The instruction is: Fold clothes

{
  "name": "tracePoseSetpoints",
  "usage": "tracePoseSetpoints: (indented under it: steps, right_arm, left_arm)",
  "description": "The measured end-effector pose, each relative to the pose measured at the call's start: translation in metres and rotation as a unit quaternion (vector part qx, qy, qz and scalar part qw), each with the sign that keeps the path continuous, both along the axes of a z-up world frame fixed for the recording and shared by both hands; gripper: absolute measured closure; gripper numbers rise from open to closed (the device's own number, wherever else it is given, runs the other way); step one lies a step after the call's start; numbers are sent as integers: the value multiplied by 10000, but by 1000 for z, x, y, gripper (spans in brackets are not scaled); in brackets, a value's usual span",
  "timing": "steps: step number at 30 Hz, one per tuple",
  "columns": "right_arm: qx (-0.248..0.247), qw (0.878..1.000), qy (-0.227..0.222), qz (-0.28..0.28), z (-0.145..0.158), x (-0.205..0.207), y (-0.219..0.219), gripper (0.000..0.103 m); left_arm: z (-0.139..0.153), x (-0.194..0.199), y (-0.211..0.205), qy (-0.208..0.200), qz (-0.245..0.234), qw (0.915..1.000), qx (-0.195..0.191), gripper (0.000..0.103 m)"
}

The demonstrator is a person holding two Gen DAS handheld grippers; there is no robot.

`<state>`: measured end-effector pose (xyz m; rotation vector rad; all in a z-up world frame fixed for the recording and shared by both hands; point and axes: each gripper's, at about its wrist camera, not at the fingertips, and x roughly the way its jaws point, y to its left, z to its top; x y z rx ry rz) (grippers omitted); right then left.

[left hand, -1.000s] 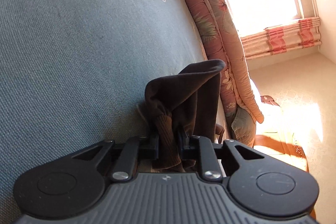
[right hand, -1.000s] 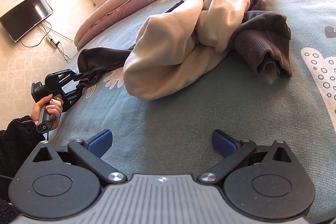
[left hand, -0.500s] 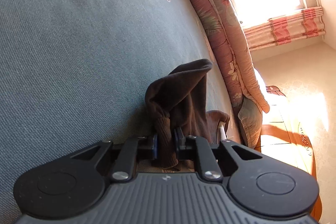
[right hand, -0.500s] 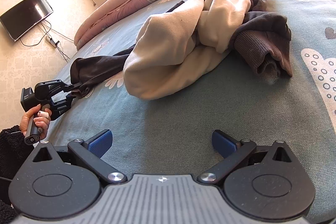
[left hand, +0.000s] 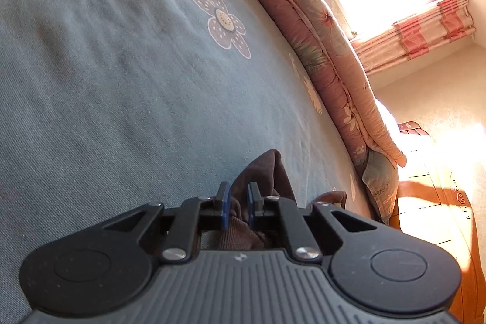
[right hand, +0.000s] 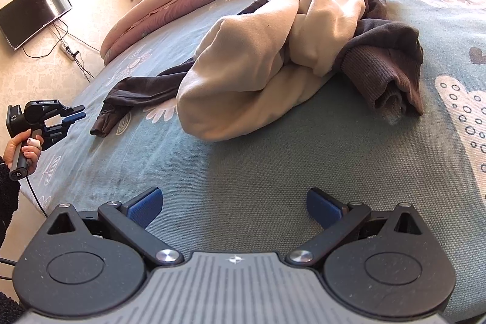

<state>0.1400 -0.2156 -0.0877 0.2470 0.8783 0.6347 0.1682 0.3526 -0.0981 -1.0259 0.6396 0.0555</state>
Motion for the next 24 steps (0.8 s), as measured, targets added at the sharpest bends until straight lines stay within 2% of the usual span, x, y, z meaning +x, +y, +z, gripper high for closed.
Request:
tracePoseSetpoints:
  steps: [4, 6, 10, 15, 17, 19, 20, 24]
  right_arm:
    - [-105, 9999, -25, -17, 1, -1, 5, 0]
    - [-178, 9998, -43, -5, 1, -1, 7, 0]
    - [-314, 9995, -86, 30, 1, -2, 11, 0]
    - [-379, 9992, -103, -4, 1, -3, 13, 0]
    - [-371, 9992, -111, -21, 1, -3, 13, 0]
    - [-366, 9993, -119, -24, 0, -2, 12, 0]
    - [-369, 9992, -123, -21, 0, -2, 12, 0]
    - [-464, 9988, -161, 26, 1, -3, 15, 0]
  left_arm:
    - [-22, -3, -16, 77, -302, 9992, -263, 82]
    - [-35, -2, -20, 189, -361, 9986, -351, 71]
    - [-51, 0, -17, -75, -221, 9964, -817, 69]
    - [-54, 9, -41, -262, -368, 9958, -795, 69]
    - [-54, 7, -50, -399, -236, 9972, -578, 69]
    - [-56, 6, -53, -350, -2, 9978, -560, 80]
    - [-57, 6, -53, -236, 102, 9982, -548, 92]
    - [-44, 7, -51, -116, 110, 9996, -248, 96]
